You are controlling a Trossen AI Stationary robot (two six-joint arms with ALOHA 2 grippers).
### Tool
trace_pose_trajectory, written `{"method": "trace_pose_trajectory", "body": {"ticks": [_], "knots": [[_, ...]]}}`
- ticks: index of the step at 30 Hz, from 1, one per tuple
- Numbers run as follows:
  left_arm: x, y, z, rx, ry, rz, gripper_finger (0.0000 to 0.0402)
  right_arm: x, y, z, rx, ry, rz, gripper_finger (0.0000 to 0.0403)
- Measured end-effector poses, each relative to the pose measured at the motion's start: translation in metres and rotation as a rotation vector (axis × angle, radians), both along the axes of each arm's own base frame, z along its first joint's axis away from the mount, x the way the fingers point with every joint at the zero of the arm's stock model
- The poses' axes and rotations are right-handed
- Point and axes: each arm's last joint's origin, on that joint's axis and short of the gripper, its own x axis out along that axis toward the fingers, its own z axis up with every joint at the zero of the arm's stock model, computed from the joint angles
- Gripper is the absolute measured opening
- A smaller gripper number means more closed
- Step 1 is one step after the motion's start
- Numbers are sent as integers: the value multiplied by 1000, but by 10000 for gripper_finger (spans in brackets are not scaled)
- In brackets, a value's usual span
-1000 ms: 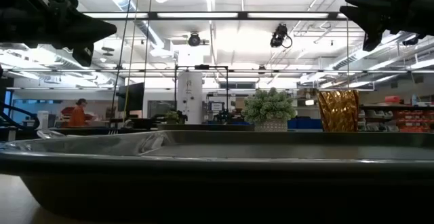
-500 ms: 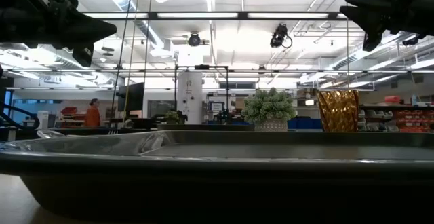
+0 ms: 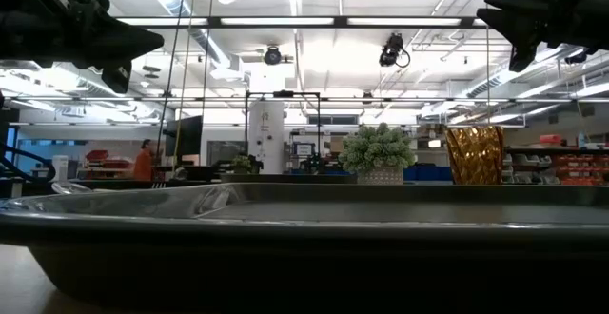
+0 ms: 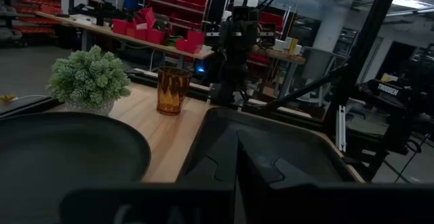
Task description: Pick and place plate/cup/fork/spoon on tray
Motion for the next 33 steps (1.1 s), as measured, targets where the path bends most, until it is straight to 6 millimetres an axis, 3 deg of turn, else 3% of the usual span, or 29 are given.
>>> {"method": "trace_pose_trajectory", "body": {"ticks": [12,20,27,33], "knots": [[0,0,0,-12,-3,-1,9,0,0,0,0,0,0,114],[0,1,4,-165,-63,-2,9,-1,0,2,5,-26,-1,114],[-3,4,14,17,-131,145,9,-5,-1,12,-15,-122,-39,114],[-5,5,20,151,-167,181,9,-7,-10,10,38,-81,-317,114]]}}
